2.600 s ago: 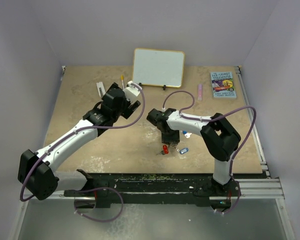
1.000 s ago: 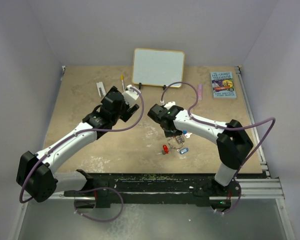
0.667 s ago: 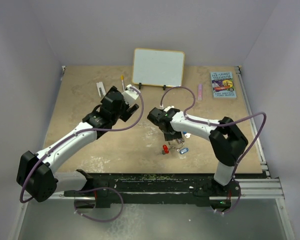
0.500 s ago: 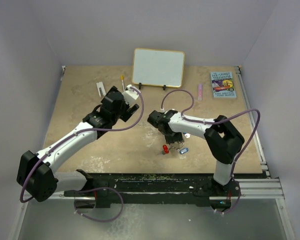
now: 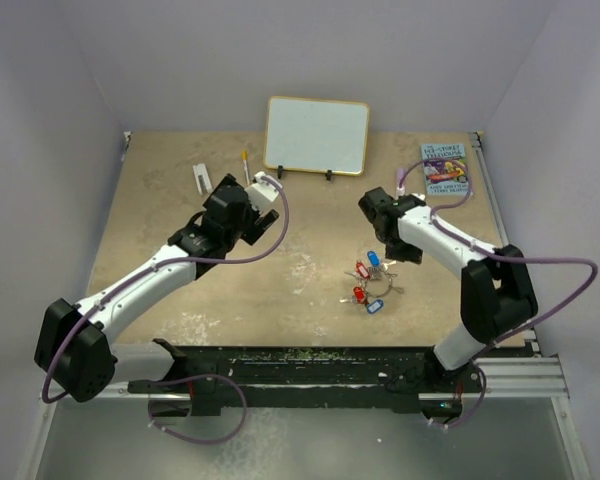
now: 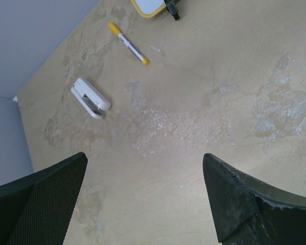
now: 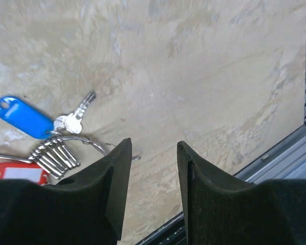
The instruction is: Put the keys on the keyring
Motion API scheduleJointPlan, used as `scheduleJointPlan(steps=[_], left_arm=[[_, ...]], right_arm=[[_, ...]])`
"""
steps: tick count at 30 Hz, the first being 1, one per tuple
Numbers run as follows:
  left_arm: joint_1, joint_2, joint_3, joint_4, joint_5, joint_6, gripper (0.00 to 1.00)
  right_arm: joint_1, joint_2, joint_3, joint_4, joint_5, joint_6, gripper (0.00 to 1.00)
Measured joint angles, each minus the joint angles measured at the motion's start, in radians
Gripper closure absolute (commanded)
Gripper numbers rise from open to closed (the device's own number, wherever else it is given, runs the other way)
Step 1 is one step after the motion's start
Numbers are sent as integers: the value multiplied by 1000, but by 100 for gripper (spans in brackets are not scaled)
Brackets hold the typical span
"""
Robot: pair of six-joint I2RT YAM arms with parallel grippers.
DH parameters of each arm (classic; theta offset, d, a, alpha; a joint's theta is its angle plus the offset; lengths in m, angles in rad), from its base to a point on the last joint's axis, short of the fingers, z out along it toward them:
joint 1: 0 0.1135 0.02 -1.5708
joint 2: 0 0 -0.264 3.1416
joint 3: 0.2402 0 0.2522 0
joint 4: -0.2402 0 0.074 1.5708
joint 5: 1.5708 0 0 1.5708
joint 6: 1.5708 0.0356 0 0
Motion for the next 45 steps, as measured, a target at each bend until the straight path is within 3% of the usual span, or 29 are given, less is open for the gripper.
scheduleJointPlan(steps=[7,13,20,32,45], left_arm=[[2,9,-6,6,1,0,2],[5,39,-6,24,5,1,2],[6,74,8,24,37,8,2],[6,76,24,20,69,26,2],[3,95,148,14,336,89,2]], right_arm=[[0,-101,66,2,3,-41,63],[8,-159,-47,42,-150,-27,62],[9,-173,-175,90,-301,40,62],[-23,-92,-106,158,-319,142,66],[-70,-69,-106,168,-298,320,65]])
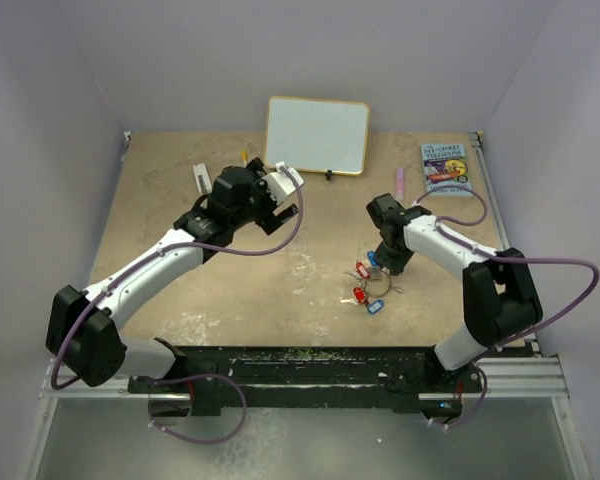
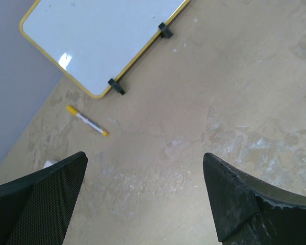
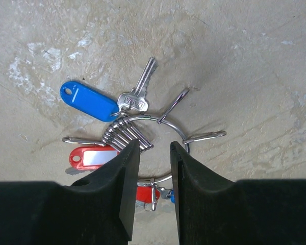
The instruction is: Put the keys on the keyring
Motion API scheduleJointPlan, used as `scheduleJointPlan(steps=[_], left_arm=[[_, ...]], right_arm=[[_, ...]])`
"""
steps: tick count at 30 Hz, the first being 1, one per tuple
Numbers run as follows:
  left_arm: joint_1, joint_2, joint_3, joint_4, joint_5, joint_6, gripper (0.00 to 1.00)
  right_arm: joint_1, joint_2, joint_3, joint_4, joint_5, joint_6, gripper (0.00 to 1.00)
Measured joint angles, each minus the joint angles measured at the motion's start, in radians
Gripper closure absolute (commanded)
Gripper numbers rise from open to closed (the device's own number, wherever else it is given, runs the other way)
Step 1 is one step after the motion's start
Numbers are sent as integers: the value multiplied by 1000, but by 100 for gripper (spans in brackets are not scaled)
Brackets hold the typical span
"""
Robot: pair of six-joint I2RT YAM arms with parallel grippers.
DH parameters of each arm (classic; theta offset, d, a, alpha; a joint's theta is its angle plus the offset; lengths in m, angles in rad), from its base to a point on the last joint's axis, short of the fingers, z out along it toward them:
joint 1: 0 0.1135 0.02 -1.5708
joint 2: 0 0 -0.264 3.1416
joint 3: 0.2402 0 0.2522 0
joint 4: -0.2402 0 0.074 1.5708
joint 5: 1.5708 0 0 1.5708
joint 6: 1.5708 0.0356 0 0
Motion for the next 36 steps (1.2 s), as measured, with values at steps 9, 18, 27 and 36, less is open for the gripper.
scheduleJointPlan(steps=[9,18,27,36], left_arm=[[-88,30,3,45,103,45,2],[-160,49,-23,128,106,89,2],[-171,88,-24,169,99,103,2],[-195,106,-24,182,108,104,2]], right_arm=[[-11,46,-34,1,1,92,65],[-19,50,-40,-9,17,146,64],[-35,78,-25,-11,36,163,63],[-63,92,14,-8,69,161,63]])
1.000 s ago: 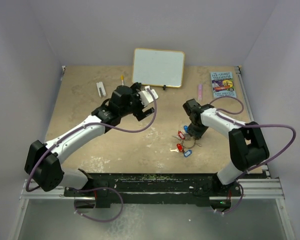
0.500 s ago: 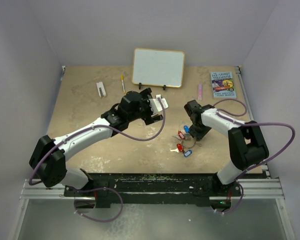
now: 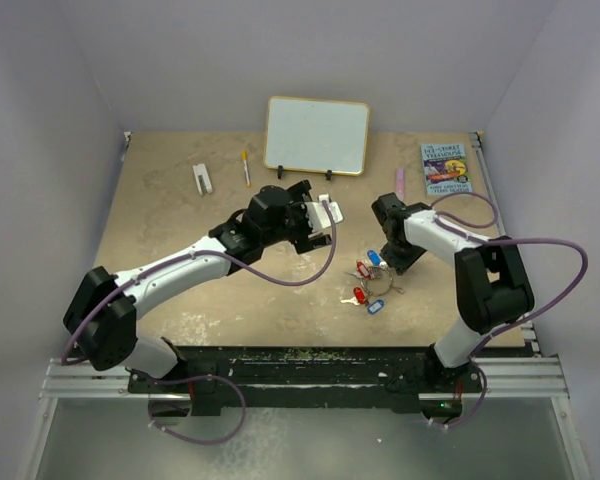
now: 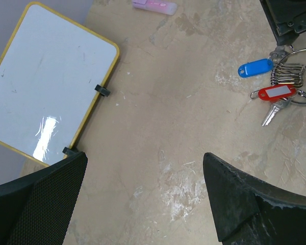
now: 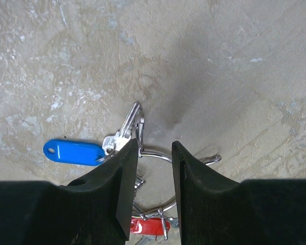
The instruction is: Put the keys on the keyring
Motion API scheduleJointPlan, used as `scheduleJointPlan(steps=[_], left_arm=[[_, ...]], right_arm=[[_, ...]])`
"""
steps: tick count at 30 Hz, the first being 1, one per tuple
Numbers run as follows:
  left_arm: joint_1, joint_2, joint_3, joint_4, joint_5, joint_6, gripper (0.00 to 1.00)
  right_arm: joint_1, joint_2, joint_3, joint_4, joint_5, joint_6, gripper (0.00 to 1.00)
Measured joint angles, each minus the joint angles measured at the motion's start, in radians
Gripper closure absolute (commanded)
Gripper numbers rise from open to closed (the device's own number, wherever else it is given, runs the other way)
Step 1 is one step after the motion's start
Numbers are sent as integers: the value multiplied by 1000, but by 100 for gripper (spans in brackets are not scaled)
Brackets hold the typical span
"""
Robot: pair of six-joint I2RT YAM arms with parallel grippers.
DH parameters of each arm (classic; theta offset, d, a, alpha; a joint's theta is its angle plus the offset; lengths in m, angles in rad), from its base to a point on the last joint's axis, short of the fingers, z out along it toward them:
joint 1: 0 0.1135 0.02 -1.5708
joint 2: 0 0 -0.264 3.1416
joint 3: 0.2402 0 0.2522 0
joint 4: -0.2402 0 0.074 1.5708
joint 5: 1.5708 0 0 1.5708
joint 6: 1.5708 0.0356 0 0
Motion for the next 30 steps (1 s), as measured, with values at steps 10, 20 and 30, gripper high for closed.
scheduleJointPlan(steps=[10,20,30], left_arm=[[-6,2,-15,8,7,1,2],[-7,2,-55,24,6,3,2],[-7,2,-82,37,6,17,2]], right_arm=[[-12,8,-7,34,2,-3,68],[-12,33,-10,52,2,-10,74],[21,26,-38,90,11,-13,76]])
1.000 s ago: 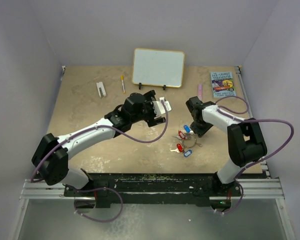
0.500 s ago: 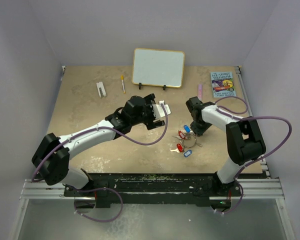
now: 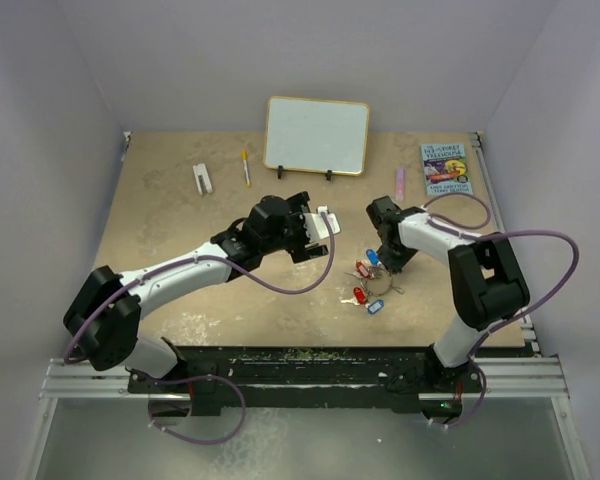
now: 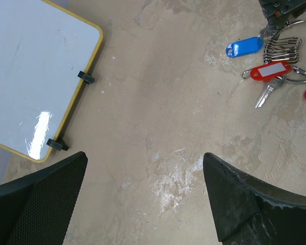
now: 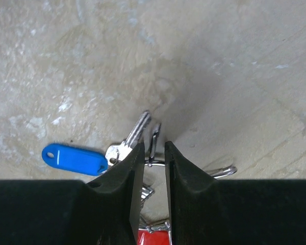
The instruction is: Put the keys on the keyring
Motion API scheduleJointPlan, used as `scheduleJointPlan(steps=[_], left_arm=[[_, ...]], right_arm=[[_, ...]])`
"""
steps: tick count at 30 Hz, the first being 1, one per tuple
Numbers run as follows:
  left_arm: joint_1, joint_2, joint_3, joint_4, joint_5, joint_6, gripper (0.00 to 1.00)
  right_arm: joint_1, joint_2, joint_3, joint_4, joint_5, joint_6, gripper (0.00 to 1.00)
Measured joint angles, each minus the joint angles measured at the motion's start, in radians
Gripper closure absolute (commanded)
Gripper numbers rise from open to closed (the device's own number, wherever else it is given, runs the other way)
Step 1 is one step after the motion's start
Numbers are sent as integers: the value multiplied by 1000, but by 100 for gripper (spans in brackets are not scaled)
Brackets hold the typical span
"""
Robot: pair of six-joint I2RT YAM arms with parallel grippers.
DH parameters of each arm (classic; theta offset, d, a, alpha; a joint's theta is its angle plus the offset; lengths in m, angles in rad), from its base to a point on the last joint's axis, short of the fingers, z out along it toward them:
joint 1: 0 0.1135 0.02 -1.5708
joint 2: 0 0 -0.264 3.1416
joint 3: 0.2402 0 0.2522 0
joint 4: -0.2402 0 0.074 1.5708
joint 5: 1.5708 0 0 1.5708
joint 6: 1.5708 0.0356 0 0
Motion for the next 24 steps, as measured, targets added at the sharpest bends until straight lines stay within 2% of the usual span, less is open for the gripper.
scheduleJointPlan(steps=[8,13,16,24], left_arm=[[0,-4,-14,1,-1,1,2],[0,-13,-16,1,0,1,2],[0,-19,-16,2,-1,1,2],[0,-20,-29,20,-45,0,2]], right_arm=[[103,89,108,-29,0,2,81],[125,86,101,-18,-1,14,95],[125,72,83,3,-9,21,100],[132,66,76,17,-17,-13,100]])
